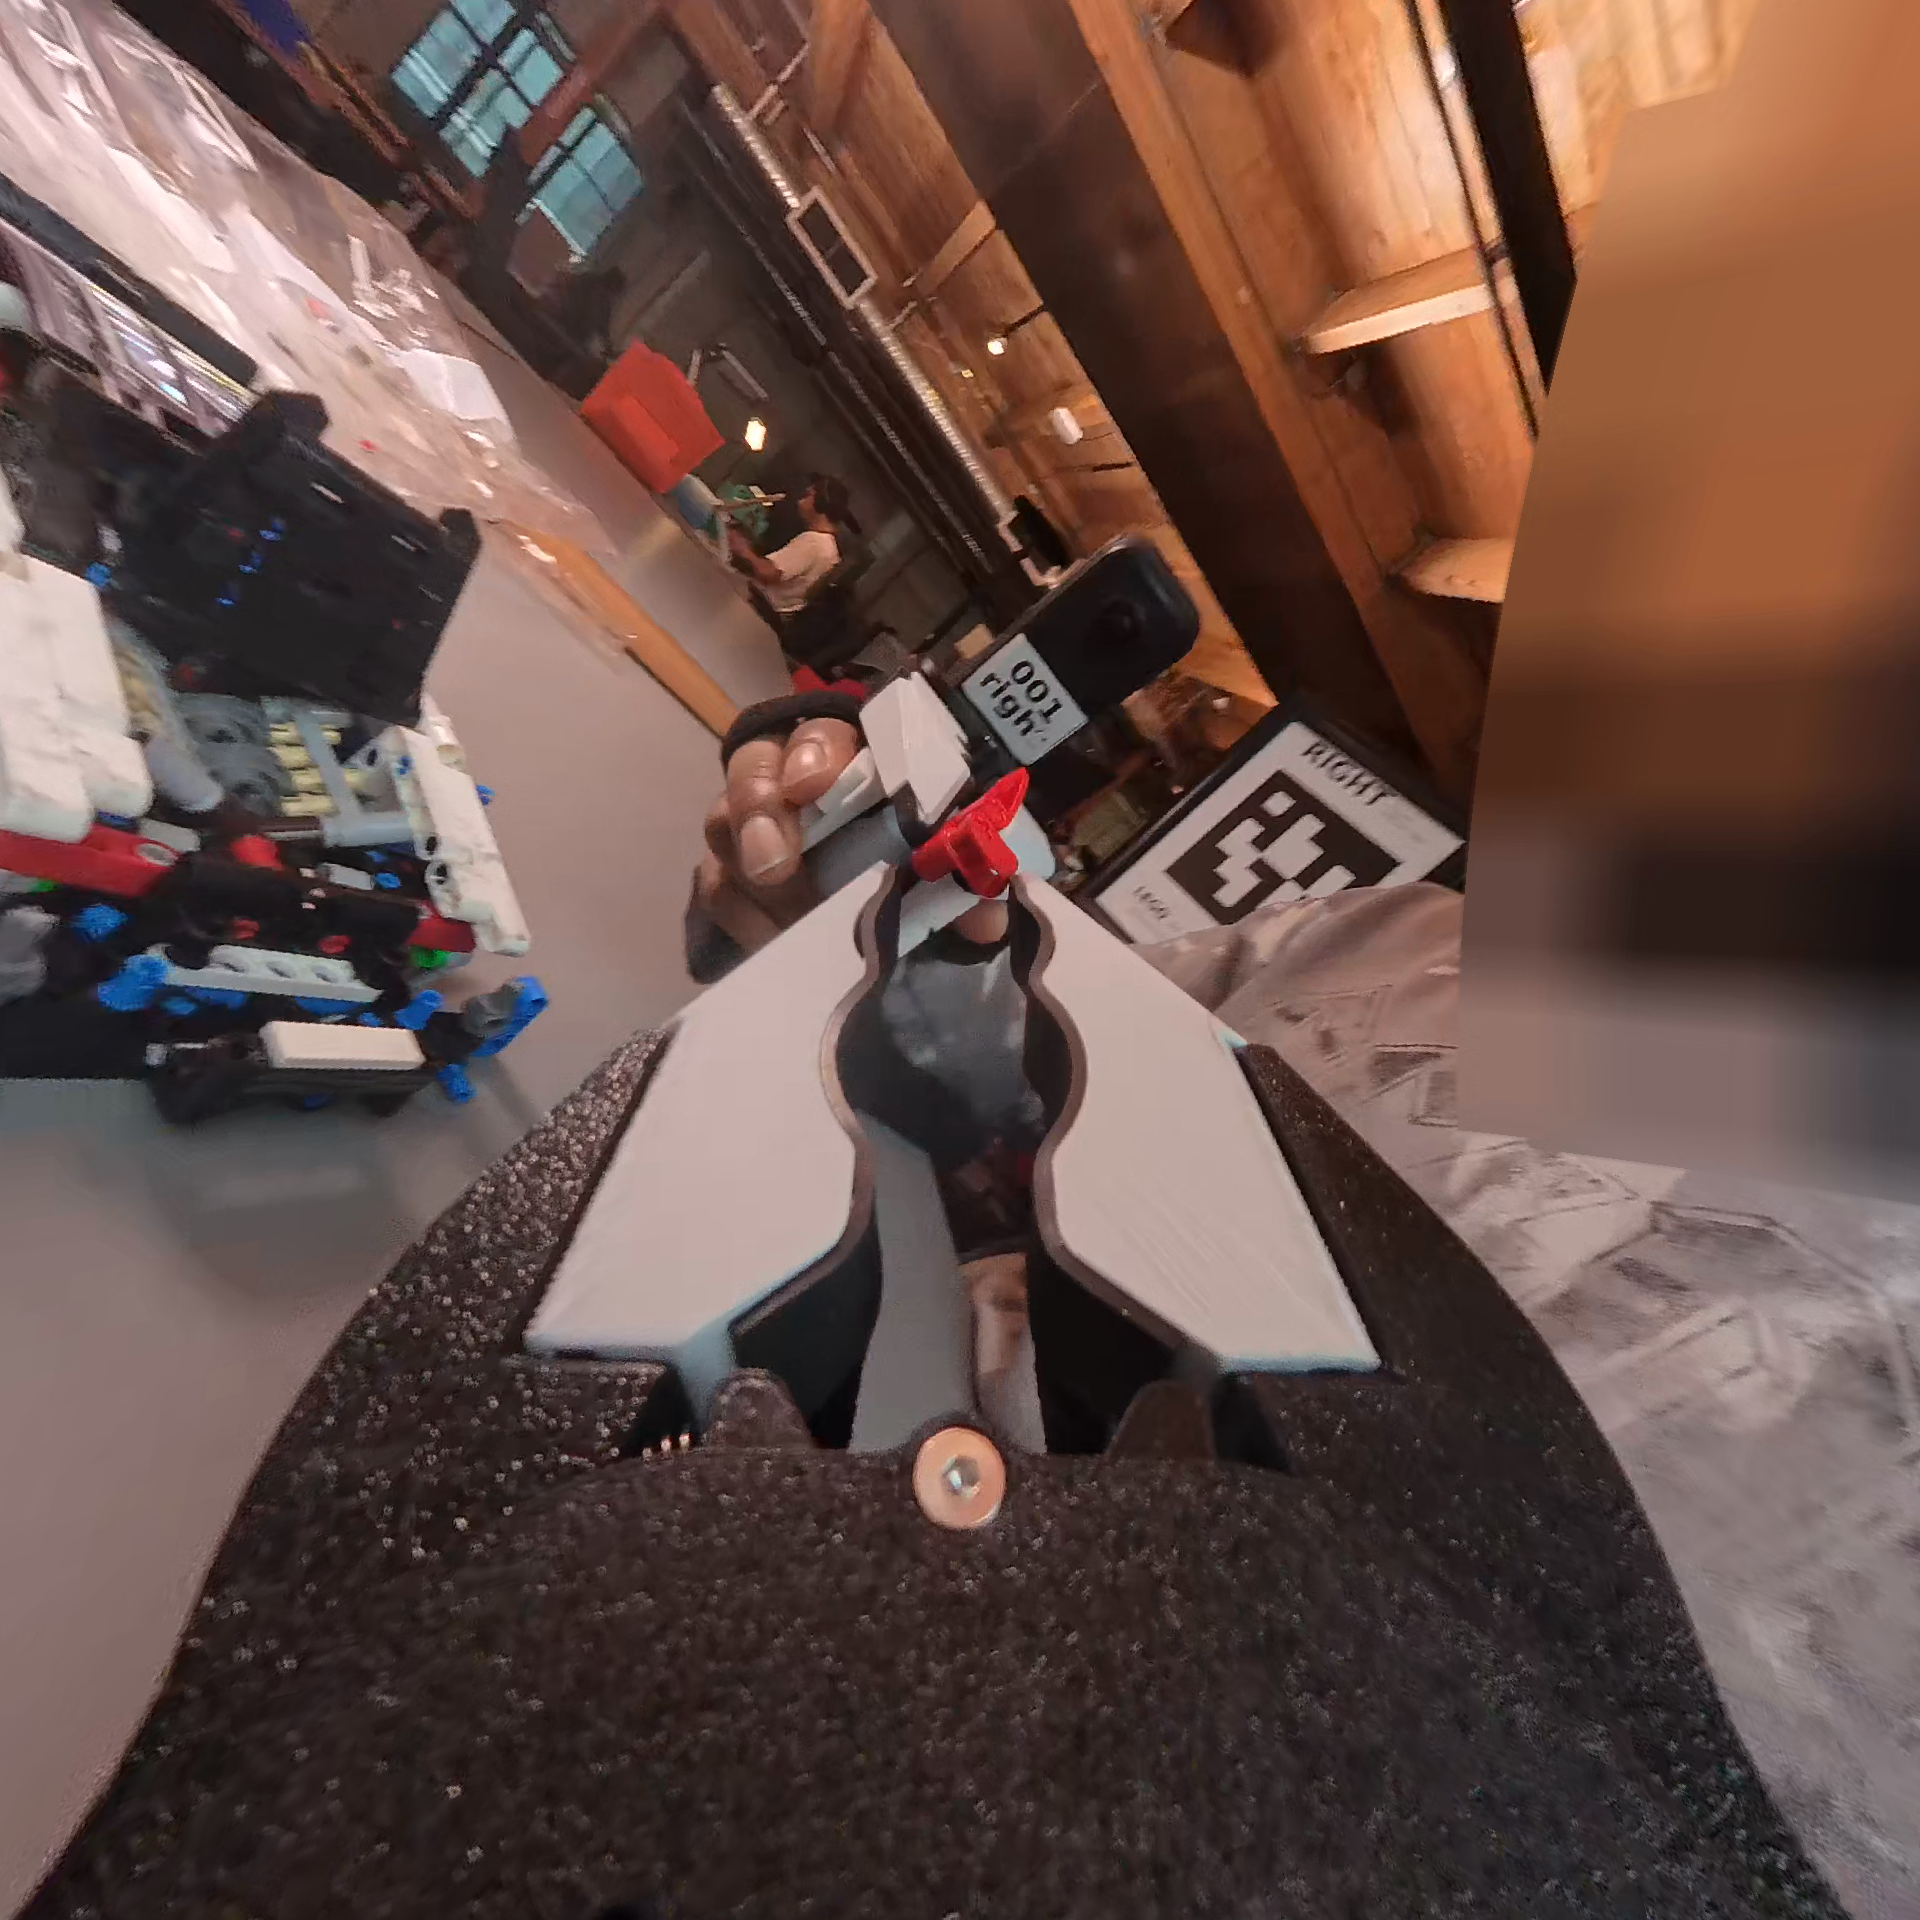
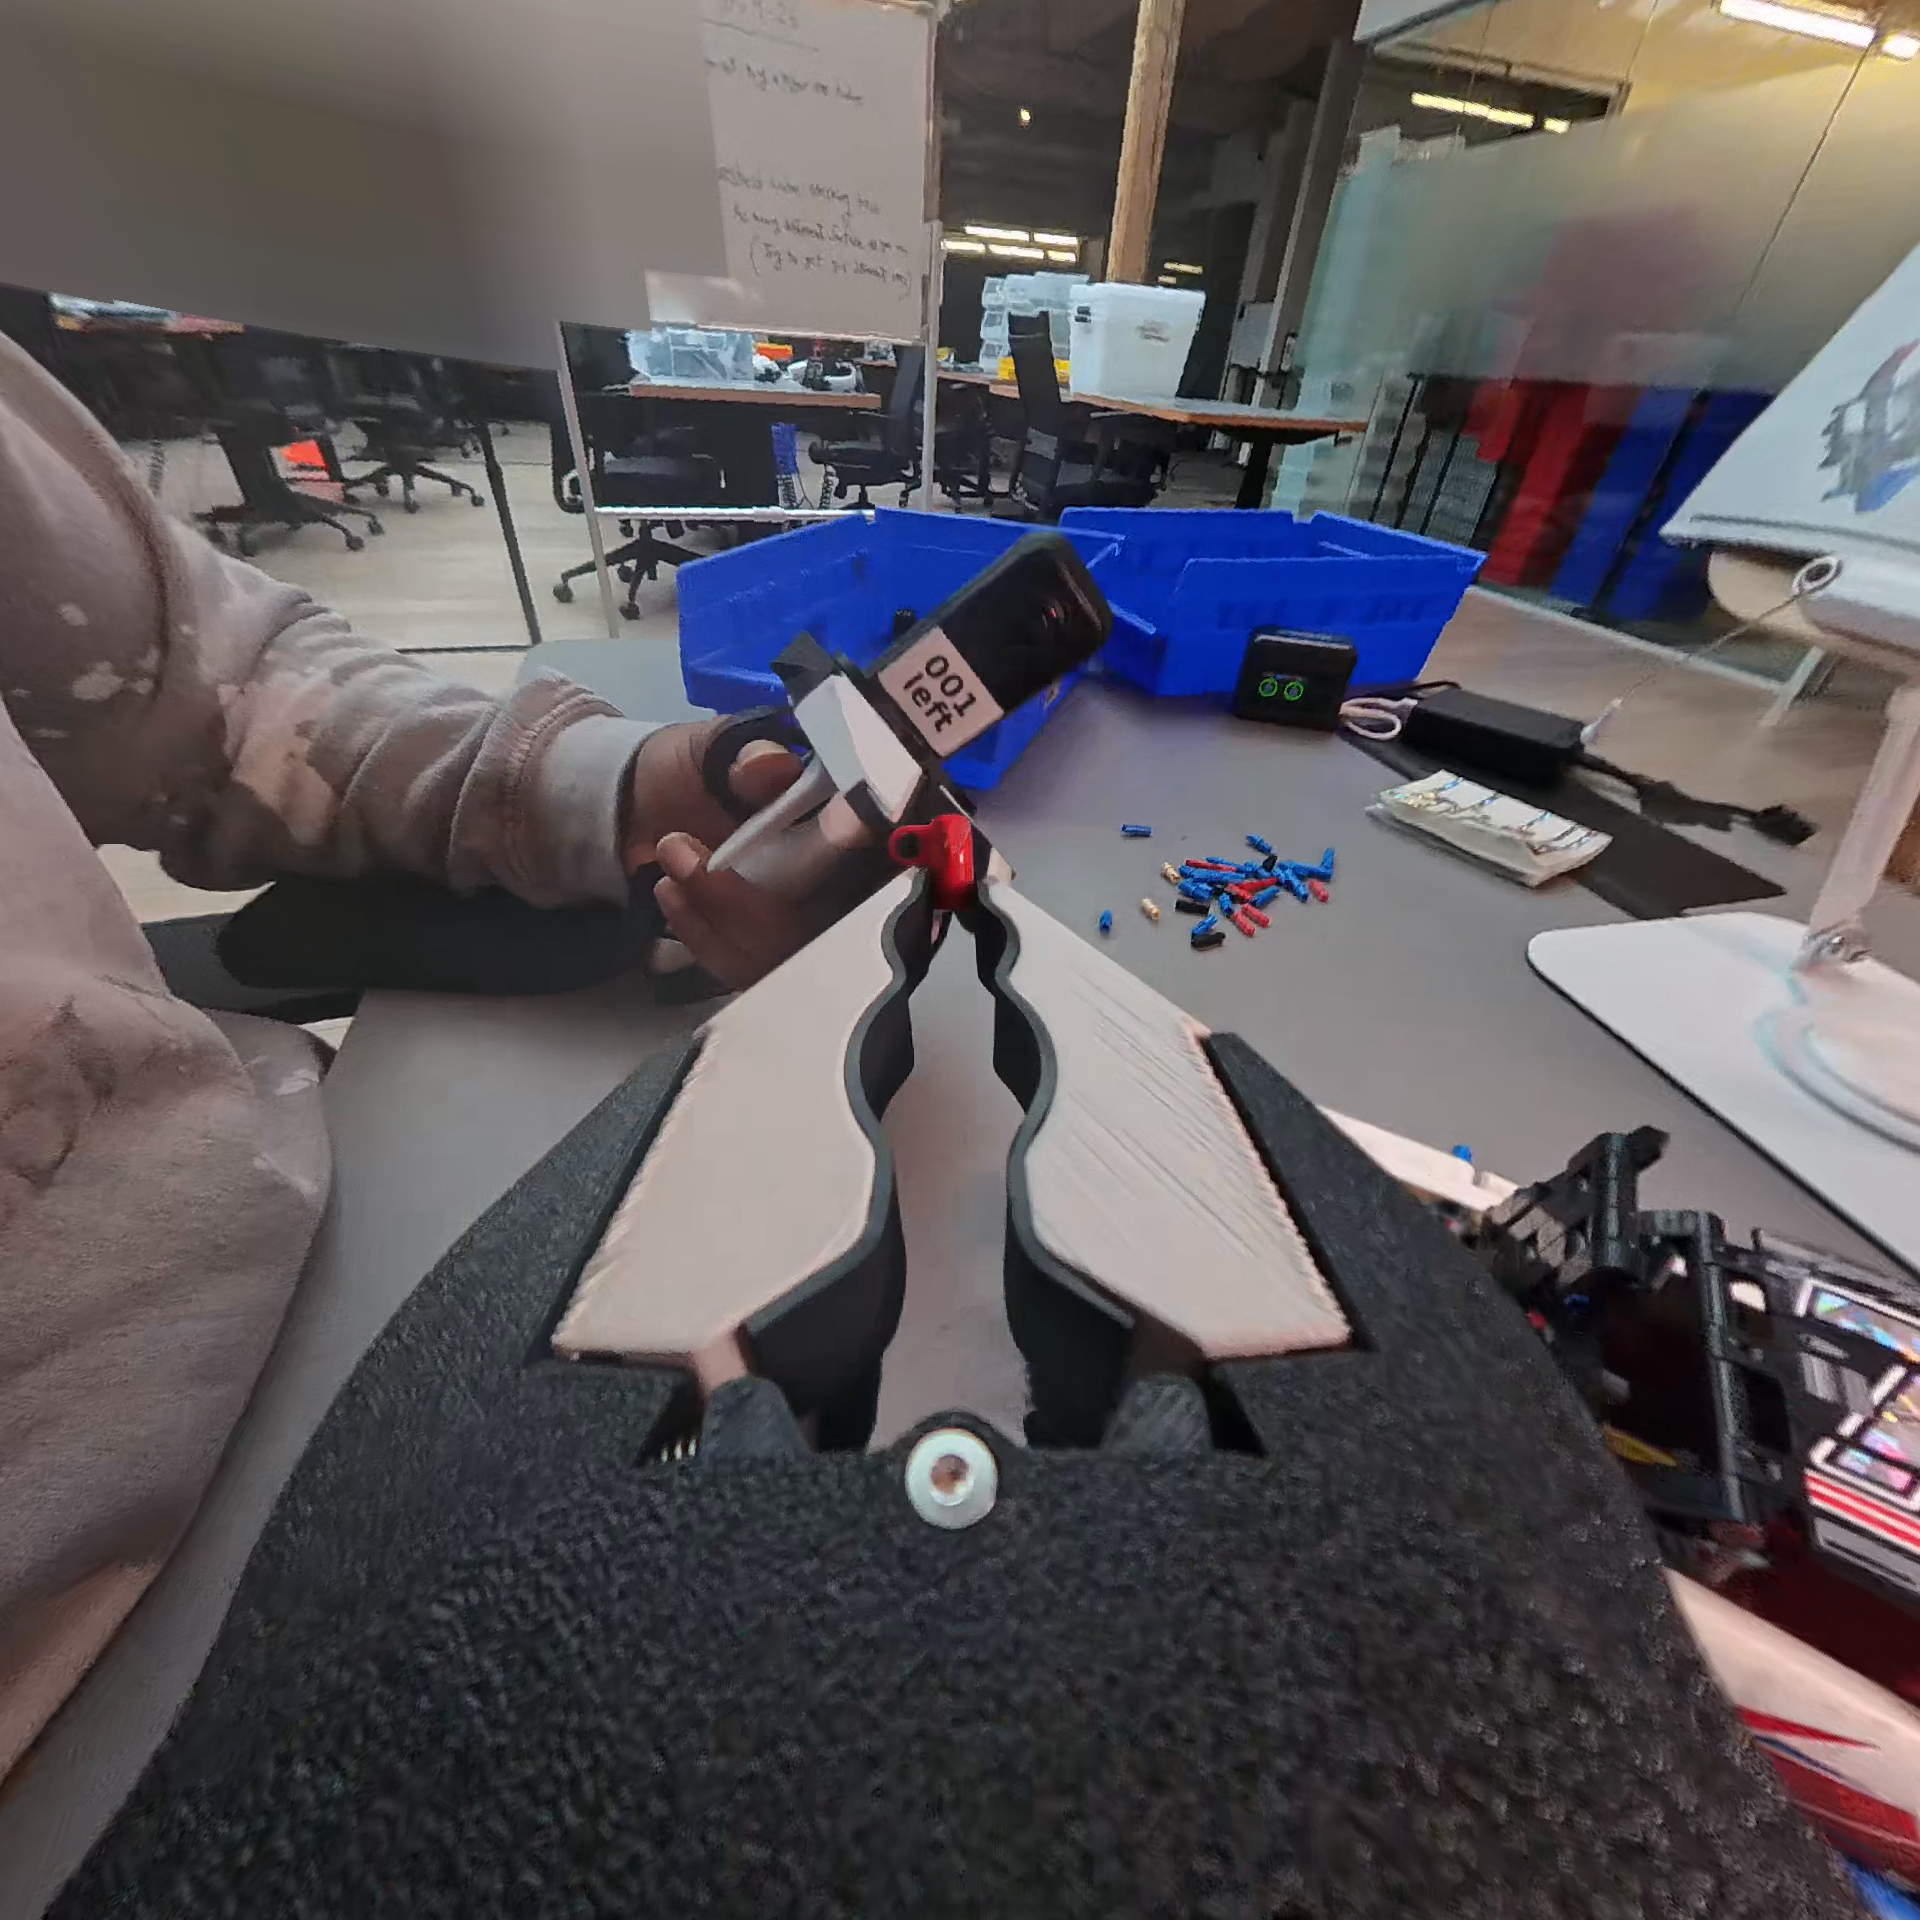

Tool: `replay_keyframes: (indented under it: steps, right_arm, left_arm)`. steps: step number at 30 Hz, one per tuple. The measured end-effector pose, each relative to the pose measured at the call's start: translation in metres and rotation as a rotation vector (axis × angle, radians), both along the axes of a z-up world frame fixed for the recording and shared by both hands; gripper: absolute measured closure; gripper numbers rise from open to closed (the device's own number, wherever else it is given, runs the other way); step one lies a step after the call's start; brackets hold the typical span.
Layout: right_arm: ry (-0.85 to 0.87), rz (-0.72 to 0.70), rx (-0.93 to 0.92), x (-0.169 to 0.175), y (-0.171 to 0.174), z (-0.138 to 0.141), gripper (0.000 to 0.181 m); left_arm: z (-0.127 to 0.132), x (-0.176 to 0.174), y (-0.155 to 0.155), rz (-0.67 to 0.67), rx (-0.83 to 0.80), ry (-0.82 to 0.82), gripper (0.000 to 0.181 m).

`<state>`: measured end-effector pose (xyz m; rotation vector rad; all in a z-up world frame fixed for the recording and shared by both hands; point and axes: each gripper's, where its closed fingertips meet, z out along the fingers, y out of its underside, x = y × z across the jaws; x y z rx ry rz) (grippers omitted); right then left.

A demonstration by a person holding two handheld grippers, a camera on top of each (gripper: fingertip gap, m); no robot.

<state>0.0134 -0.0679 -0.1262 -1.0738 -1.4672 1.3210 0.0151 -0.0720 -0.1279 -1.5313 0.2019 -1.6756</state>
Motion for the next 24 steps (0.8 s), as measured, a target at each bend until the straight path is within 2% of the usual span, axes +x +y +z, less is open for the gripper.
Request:
replay_keyframes:
  steps: [1,4,8,12,15,19,24]
  right_arm:
    - [-0.031,-0.006,-0.014,-0.001,0.003,-0.004,0.175]
    - [-0.115,-0.004,-0.051,-0.004,0.004,-0.017,0.175]
    - [-0.196,0.044,-0.096,-0.005,-0.003,-0.029,0.175]
    - [-0.232,0.098,-0.127,-0.003,-0.011,-0.034,0.175]
    - [-0.246,0.126,-0.156,-0.001,-0.013,-0.034,0.175]
    - [-0.266,0.14,-0.155,0.001,-0.013,-0.037,0.175]
    - [-0.289,0.145,-0.143,0.0,-0.015,-0.044,0.175]
  left_arm:
    - [-0.005,-0.002,0.002,0.035,0.02,0.068,0.162]
    - [-0.016,-0.006,0.003,0.113,0.102,0.279,0.162]
    - [-0.026,-0.003,0.0,0.152,0.246,0.531,0.159]
    - [-0.036,0.004,-0.009,0.116,0.363,0.725,0.168]
    - [-0.036,0.006,-0.01,0.13,0.4,0.772,0.168]
    - [-0.036,0.005,-0.009,0.139,0.386,0.745,0.161]
    - [-0.037,0.008,-0.011,0.115,0.379,0.735,0.167]
